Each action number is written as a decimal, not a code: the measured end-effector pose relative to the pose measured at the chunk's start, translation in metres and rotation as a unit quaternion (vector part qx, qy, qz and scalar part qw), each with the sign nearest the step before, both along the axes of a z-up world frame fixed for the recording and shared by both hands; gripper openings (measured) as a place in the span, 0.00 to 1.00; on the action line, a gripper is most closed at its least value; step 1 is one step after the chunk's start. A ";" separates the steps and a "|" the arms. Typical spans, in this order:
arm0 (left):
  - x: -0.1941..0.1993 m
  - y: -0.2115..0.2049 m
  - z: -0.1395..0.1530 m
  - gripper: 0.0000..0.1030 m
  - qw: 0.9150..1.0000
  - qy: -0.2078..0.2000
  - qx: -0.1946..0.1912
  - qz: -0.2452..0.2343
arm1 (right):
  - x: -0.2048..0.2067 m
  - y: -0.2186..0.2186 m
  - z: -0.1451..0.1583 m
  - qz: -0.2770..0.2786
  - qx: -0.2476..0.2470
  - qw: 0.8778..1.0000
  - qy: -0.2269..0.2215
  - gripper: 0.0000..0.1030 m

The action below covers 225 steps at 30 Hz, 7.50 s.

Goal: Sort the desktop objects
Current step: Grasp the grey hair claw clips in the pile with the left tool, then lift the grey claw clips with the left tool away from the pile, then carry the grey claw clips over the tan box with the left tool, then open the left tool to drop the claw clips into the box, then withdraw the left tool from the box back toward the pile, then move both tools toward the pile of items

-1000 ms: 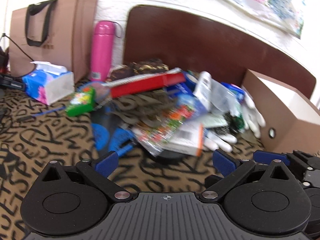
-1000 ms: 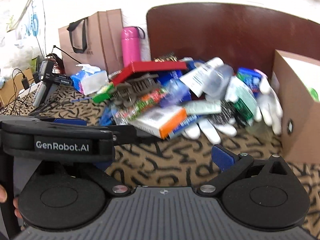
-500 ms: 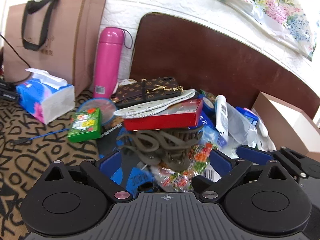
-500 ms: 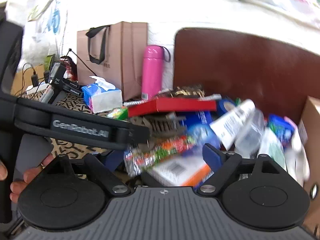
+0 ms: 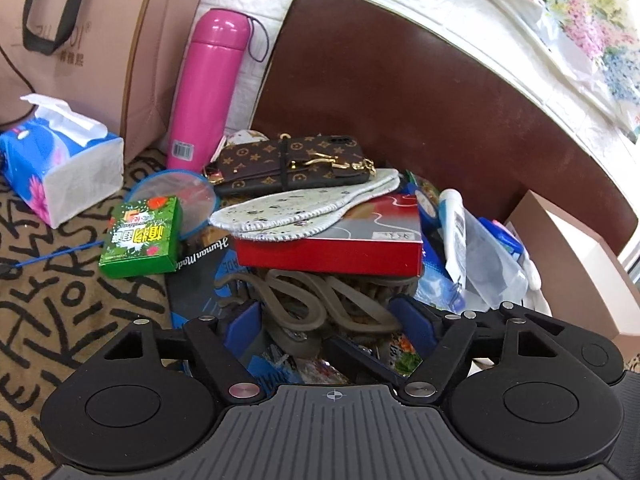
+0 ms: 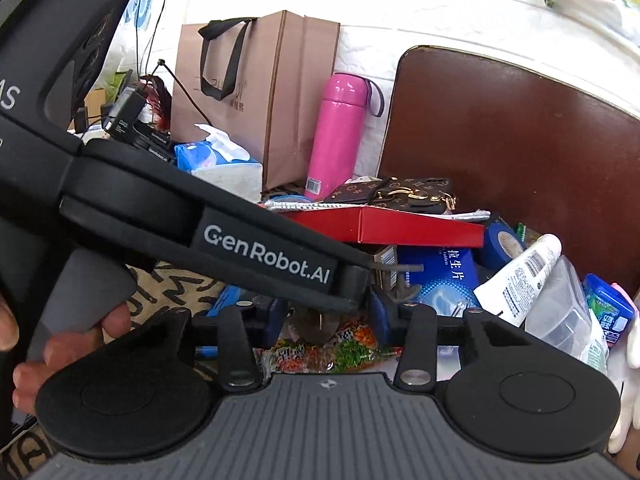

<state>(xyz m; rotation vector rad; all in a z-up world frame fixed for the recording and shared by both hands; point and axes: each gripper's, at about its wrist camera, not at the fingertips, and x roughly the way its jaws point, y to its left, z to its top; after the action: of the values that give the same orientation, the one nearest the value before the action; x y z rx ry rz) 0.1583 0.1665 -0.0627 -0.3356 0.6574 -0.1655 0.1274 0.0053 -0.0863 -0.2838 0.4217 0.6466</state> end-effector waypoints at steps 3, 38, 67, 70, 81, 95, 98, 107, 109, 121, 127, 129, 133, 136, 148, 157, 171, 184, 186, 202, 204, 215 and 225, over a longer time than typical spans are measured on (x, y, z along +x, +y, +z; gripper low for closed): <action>0.002 0.001 0.000 0.72 1.000 0.004 -0.010 -0.002 | 0.001 0.000 -0.001 -0.001 0.000 1.000 -0.002 0.47; -0.099 -0.155 -0.027 0.73 0.983 0.077 0.014 -0.166 | -0.124 -0.158 -0.020 -0.140 0.039 0.984 0.106 0.46; -0.097 -0.187 -0.034 0.79 0.979 0.084 0.069 -0.174 | -0.124 -0.178 -0.037 -0.168 0.055 0.975 0.133 0.46; -0.098 -0.193 -0.033 0.73 0.978 0.083 0.072 -0.177 | -0.125 -0.181 -0.036 -0.173 0.053 0.975 0.131 0.45; -0.095 -0.233 0.002 0.68 0.972 0.045 0.069 -0.219 | -0.129 -0.214 -0.013 -0.211 0.066 0.971 0.088 0.43; -0.037 -0.323 0.094 0.68 0.956 -0.074 0.051 -0.280 | -0.085 -0.282 0.075 -0.271 0.059 0.960 -0.044 0.43; -0.010 -0.341 0.097 0.69 0.955 -0.059 0.034 -0.290 | -0.063 -0.296 0.080 -0.286 0.051 0.956 -0.044 0.43; 0.051 -0.385 0.060 0.69 0.952 -0.007 0.034 -0.305 | -0.005 -0.336 0.057 -0.306 0.047 0.951 0.009 0.43; 0.059 -0.392 0.051 0.68 0.952 0.003 0.035 -0.303 | 0.004 -0.342 0.051 -0.307 0.050 0.950 0.023 0.43; 0.089 -0.413 0.032 0.71 0.951 0.023 0.051 -0.305 | 0.037 -0.361 0.031 -0.315 0.056 0.946 0.054 0.43; 0.097 -0.413 0.026 0.72 0.951 0.035 0.043 -0.303 | 0.046 -0.363 0.026 -0.317 0.052 0.945 0.063 0.43; 0.099 -0.412 0.027 0.71 0.951 0.035 0.038 -0.306 | 0.048 -0.364 0.026 -0.319 0.050 0.944 0.063 0.42; 0.096 -0.413 0.032 0.87 0.952 0.007 0.052 -0.301 | 0.049 -0.368 0.027 -0.319 0.065 0.944 0.063 0.43; 0.096 -0.410 0.033 0.92 0.955 0.007 0.040 -0.295 | 0.048 -0.368 0.028 -0.324 0.059 0.943 0.053 0.48; 0.094 -0.401 0.034 1.00 0.962 0.028 0.026 -0.270 | 0.040 -0.368 0.028 -0.354 0.044 0.934 0.027 0.94; 0.081 -0.394 0.033 1.00 0.960 0.030 0.009 -0.277 | 0.027 -0.370 0.031 -0.353 0.053 0.934 0.026 0.98; 0.049 -0.394 0.044 1.00 0.963 -0.018 0.059 -0.263 | 0.018 -0.374 0.039 -0.367 0.069 0.927 0.022 0.99; 0.019 -0.382 0.052 1.00 0.962 -0.053 0.120 -0.238 | -0.006 -0.360 0.041 -0.375 0.054 0.925 0.001 0.99; 0.011 -0.377 0.054 1.00 0.963 -0.060 0.117 -0.234 | -0.009 -0.356 0.043 -0.375 0.054 0.926 -0.004 0.99; -0.054 -0.318 0.046 1.00 0.973 -0.022 0.117 -0.199 | -0.079 -0.304 0.037 -0.357 0.057 0.932 0.007 1.00; -0.062 -0.308 0.044 1.00 0.974 -0.019 0.114 -0.194 | -0.088 -0.297 0.035 -0.354 0.064 0.933 0.014 1.00; -0.104 -0.271 0.036 1.00 0.974 -0.009 0.138 -0.181 | -0.124 -0.258 0.025 -0.338 0.084 0.936 0.043 1.00; -0.124 -0.229 0.032 1.00 0.981 0.006 0.126 -0.148 | -0.136 -0.220 0.025 -0.305 0.067 0.949 0.049 1.00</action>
<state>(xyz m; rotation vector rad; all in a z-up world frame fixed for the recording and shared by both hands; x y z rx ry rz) 0.0347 -0.0624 -0.0306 0.0062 0.7288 -0.3599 -0.0082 -0.2146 -0.0613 0.0166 0.5282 0.0790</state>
